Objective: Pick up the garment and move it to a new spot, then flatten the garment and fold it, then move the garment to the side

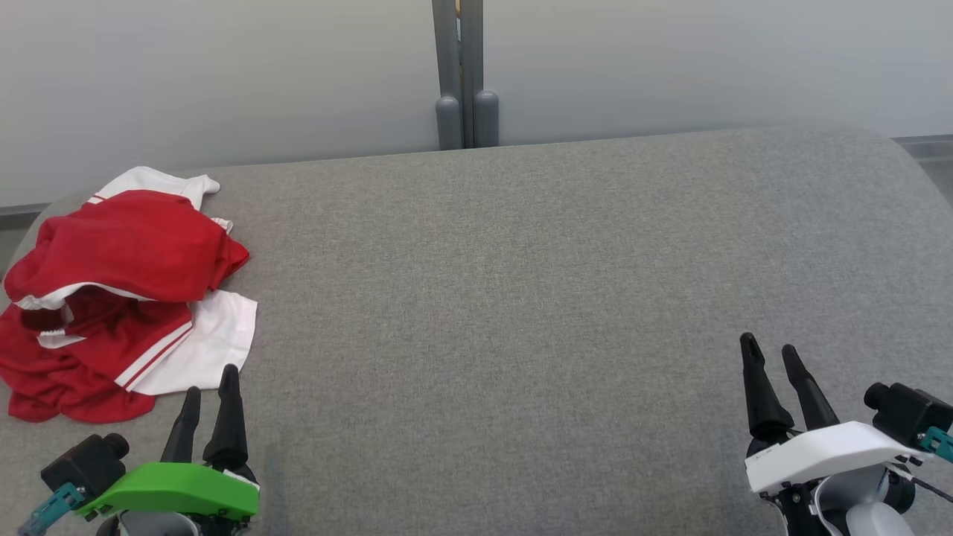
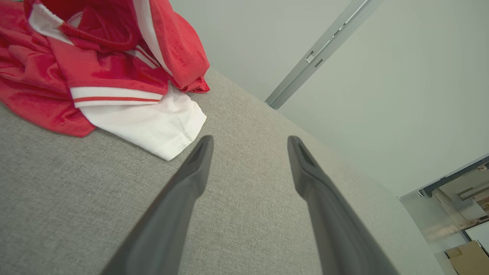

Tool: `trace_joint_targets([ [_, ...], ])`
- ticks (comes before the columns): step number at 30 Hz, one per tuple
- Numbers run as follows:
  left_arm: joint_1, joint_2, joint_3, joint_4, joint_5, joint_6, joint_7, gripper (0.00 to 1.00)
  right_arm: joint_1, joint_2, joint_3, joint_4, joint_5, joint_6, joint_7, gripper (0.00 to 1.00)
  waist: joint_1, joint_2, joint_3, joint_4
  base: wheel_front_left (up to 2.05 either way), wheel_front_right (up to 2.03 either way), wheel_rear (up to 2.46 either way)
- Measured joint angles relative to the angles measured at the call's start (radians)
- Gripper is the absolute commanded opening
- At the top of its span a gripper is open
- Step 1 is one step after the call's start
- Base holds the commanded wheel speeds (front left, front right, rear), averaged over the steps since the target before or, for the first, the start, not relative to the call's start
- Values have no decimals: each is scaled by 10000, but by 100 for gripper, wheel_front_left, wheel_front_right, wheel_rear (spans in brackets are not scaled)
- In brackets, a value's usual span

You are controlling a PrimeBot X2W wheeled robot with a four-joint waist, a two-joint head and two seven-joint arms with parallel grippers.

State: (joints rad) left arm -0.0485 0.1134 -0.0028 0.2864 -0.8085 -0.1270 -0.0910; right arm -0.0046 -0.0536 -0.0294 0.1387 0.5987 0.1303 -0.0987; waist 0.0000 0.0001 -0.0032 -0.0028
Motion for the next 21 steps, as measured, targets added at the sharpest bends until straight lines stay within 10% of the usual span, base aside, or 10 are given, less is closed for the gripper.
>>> trace_joint_targets([
  [21,59,295,-102,113,2044,-6,-612,100,10,-12,-6,123,-2441,0,-546,100,0,0,-45,-22,0,0,0],
])
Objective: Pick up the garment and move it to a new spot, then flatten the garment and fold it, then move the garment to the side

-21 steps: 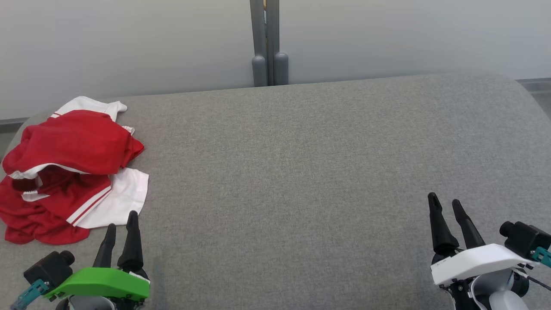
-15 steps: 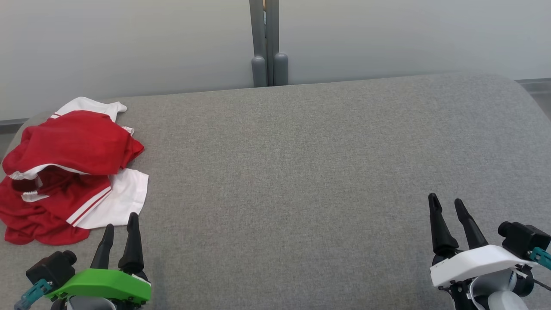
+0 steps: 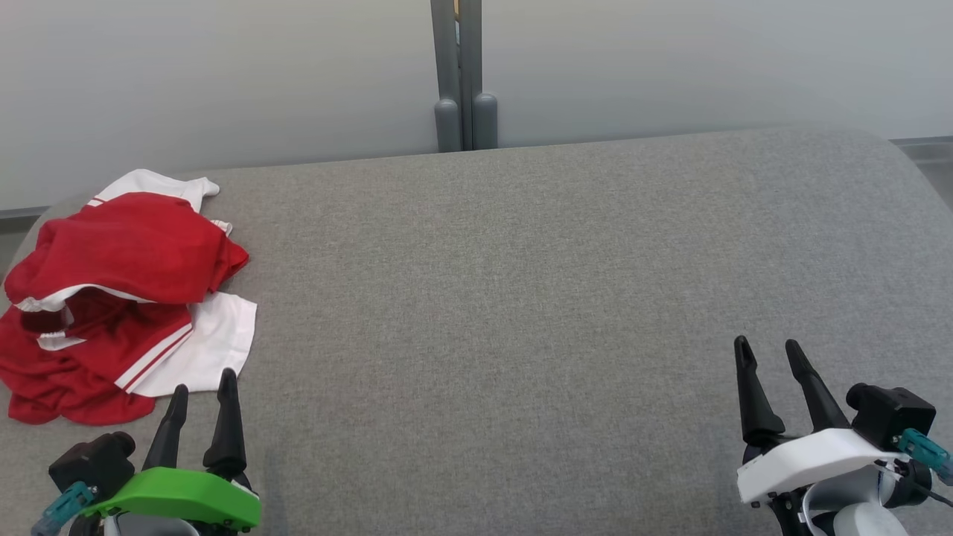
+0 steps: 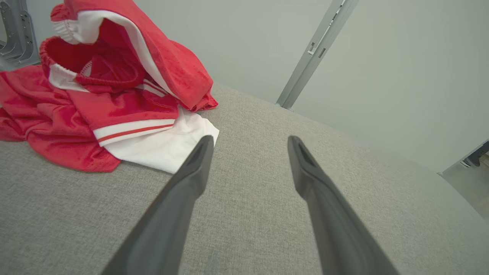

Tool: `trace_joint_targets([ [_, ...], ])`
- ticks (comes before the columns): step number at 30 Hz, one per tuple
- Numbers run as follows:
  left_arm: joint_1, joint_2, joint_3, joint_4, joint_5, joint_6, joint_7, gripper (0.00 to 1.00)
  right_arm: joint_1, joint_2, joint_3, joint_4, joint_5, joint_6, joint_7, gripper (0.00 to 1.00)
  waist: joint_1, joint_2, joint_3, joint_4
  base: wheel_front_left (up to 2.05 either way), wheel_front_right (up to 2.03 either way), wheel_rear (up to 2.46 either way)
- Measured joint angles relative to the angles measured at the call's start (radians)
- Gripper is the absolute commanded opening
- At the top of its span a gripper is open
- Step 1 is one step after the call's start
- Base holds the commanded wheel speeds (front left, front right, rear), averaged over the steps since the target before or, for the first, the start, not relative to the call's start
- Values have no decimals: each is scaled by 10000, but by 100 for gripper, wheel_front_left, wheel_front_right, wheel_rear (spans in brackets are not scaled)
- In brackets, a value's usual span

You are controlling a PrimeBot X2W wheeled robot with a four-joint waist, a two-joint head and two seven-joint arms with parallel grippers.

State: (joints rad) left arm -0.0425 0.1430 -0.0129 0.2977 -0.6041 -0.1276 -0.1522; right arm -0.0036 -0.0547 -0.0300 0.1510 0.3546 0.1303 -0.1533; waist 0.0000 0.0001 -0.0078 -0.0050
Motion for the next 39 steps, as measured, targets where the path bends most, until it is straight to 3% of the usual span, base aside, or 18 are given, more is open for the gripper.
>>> trace_joint_targets([
  [22,131,696,-1016,468,1110,-4,-520,100,239,-213,79,-109,-1776,2,-512,100,0,0,-72,-81,0,0,0],
  [39,143,809,-1114,1174,1593,-13,-861,100,226,-221,79,8,-2665,2,-861,100,0,0,-101,-29,0,0,0],
])
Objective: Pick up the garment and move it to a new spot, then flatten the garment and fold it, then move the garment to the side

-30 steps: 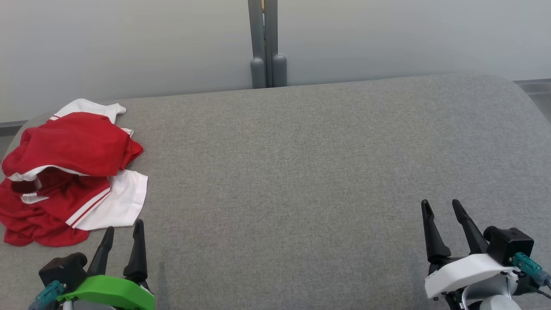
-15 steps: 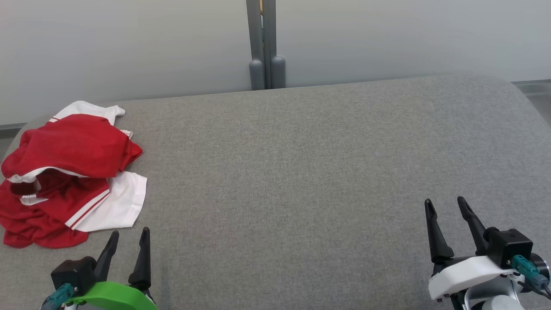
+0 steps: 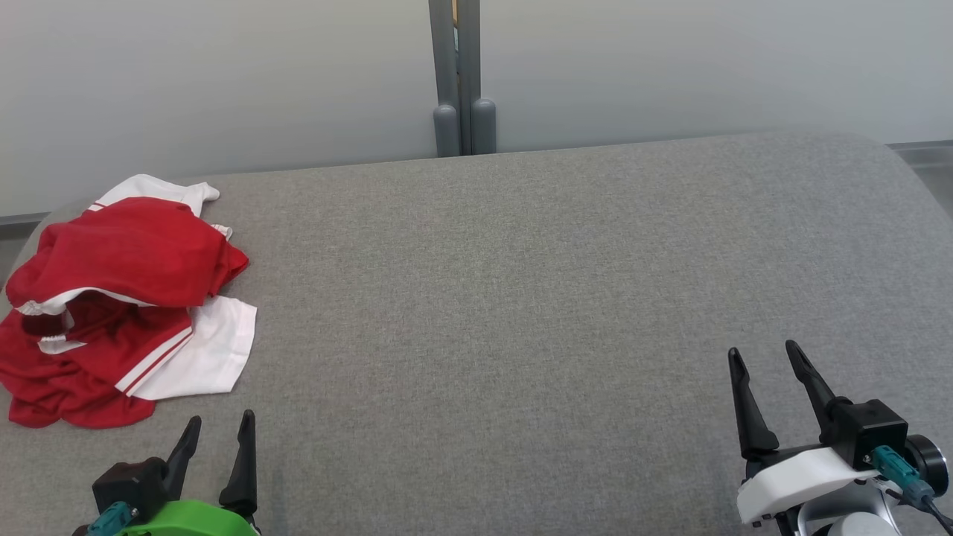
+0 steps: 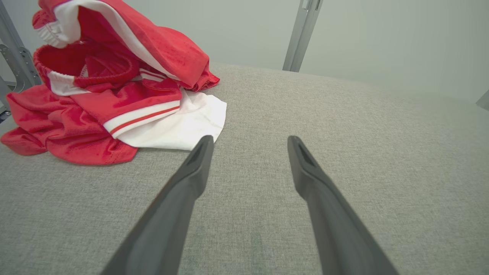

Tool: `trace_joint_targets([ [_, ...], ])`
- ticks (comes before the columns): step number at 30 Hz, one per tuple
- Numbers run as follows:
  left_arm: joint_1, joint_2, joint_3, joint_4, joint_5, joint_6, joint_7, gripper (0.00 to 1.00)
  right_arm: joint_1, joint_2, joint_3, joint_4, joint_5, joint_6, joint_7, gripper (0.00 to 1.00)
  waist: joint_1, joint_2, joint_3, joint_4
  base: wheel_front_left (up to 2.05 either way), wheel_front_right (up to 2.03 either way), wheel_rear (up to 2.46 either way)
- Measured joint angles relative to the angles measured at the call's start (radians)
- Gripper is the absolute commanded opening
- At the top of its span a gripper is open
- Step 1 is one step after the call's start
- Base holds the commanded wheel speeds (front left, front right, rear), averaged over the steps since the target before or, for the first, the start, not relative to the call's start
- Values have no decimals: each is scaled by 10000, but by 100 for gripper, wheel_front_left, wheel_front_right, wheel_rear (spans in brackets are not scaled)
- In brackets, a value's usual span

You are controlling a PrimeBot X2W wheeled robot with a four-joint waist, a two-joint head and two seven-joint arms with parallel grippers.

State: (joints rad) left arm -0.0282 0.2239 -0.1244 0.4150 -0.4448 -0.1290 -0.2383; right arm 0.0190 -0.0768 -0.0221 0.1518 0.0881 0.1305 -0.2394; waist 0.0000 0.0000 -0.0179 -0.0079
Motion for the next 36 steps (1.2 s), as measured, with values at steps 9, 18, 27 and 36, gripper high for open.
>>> trace_joint_targets([
  [9,-4,15,77,100,428,0,-167,100,6,-35,79,142,-453,0,-140,100,0,0,-32,8,0,0,0],
  [18,0,19,174,113,717,0,-242,100,29,-19,169,199,-773,2,-224,100,0,0,-37,9,0,0,0],
  [27,2,-69,324,226,558,0,-242,100,81,23,107,291,-600,2,-228,100,0,0,-41,13,0,0,0],
  [36,2,-48,301,242,477,0,-242,100,85,44,81,295,-531,2,-228,100,0,0,-39,23,0,0,0],
])
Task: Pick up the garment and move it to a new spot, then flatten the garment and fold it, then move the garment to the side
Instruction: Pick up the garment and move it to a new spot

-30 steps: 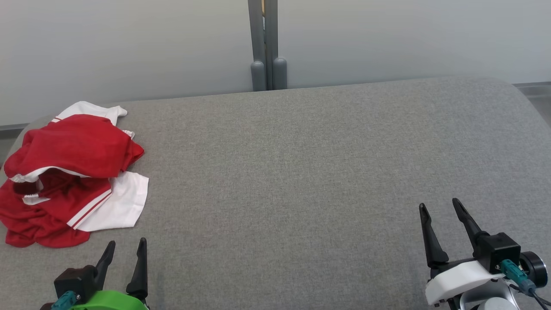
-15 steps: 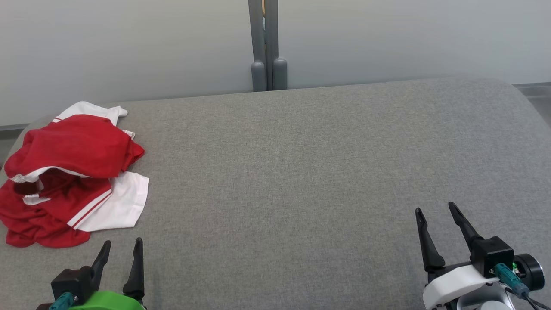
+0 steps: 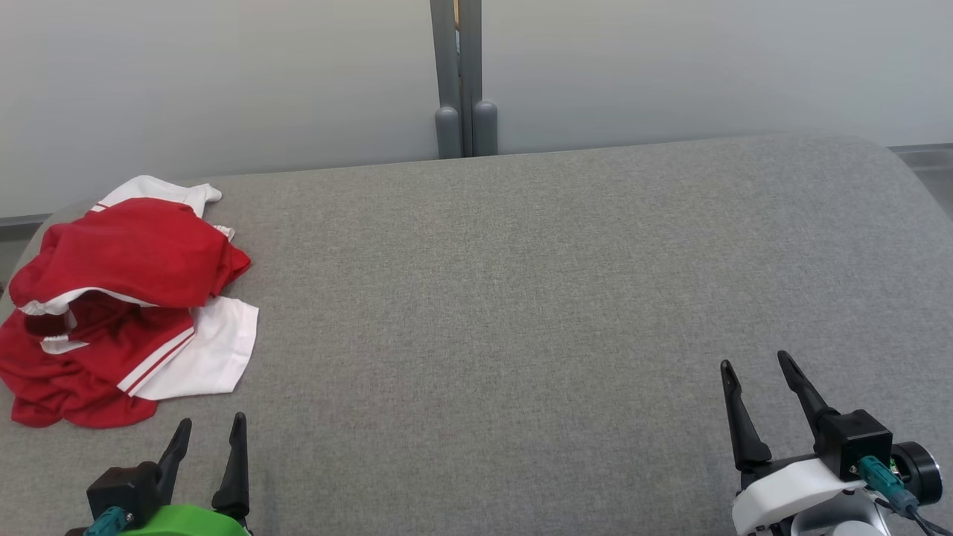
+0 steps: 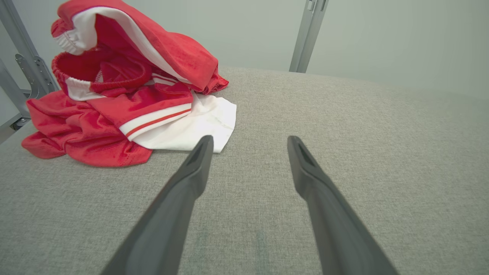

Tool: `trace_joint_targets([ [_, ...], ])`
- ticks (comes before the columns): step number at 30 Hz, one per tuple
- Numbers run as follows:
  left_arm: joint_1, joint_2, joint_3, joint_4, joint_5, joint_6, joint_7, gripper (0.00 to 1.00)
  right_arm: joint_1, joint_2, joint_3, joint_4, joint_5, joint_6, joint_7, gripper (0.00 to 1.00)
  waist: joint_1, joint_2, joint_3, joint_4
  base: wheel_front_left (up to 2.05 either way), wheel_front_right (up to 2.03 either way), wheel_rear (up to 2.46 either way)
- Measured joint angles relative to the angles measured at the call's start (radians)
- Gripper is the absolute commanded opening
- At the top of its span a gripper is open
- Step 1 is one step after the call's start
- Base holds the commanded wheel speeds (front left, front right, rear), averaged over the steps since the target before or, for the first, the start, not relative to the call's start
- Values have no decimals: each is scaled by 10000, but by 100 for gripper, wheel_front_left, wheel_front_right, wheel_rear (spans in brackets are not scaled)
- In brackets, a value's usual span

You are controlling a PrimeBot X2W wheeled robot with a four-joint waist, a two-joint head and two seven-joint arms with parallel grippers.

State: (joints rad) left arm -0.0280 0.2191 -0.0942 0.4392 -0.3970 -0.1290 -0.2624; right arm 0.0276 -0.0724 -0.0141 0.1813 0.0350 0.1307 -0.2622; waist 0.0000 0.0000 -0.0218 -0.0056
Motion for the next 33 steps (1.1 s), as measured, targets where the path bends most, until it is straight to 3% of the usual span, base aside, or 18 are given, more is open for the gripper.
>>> trace_joint_targets([
  [16,-52,27,136,-13,54,0,-2,100,-4,33,115,-19,8,0,-2,100,0,0,-12,552,0,0,0],
  [33,-162,167,240,27,150,-2,-2,100,-341,38,717,230,88,2,-4,100,0,0,-58,2926,0,0,0],
])
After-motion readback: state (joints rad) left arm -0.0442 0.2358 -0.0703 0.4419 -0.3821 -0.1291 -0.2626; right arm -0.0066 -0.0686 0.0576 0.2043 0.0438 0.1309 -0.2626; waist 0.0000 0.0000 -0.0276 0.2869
